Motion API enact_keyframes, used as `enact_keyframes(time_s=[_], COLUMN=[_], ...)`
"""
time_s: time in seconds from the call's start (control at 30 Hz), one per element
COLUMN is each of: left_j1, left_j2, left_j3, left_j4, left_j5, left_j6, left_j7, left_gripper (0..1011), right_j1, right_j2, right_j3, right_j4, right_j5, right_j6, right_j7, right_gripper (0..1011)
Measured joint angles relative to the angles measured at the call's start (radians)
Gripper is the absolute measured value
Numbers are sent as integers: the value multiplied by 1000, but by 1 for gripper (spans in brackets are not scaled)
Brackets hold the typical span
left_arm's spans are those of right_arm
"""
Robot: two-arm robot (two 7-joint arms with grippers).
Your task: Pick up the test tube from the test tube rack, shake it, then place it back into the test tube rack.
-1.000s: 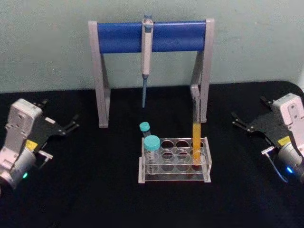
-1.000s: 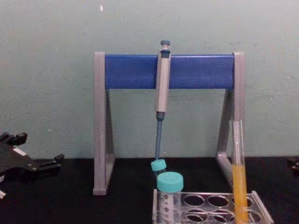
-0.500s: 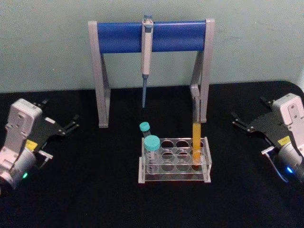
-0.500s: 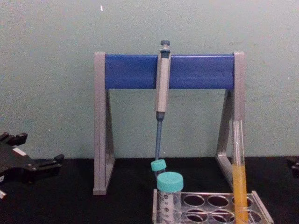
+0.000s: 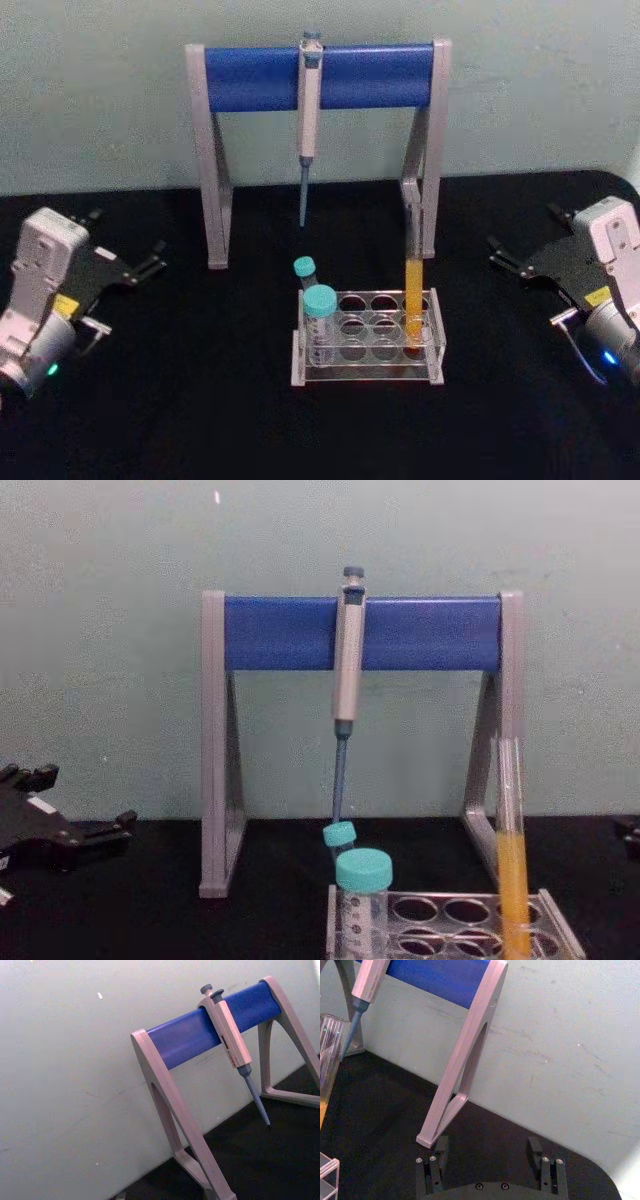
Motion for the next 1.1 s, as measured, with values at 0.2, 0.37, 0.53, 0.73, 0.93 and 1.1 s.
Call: enact_keyframes(time_s=[0.2,0.37,0.53,0.73,0.93,1.1], left_j1=[0,0,0,0,0,0], left_j2=[0,0,0,0,0,0], left_j3=[0,0,0,0,0,0], left_j4=[0,0,0,0,0,0], left_j5=[0,0,0,0,0,0], left_j6=[0,0,0,0,0,0], left_j7=[0,0,0,0,0,0], left_gripper=[1001,1001,1001,1001,1001,1002], right_j1=[0,0,0,-24,-71,-111], right_j2=[0,0,0,5,17,24], right_j3=[0,0,0,17,43,68], right_j4=[0,0,0,-33,-95,-141], right_j5=[0,0,0,10,64,129], right_j6=[0,0,0,19,53,85], right_j7=[0,0,0,37,92,144], right_gripper=[1000,1000,1000,1000,1000,1000])
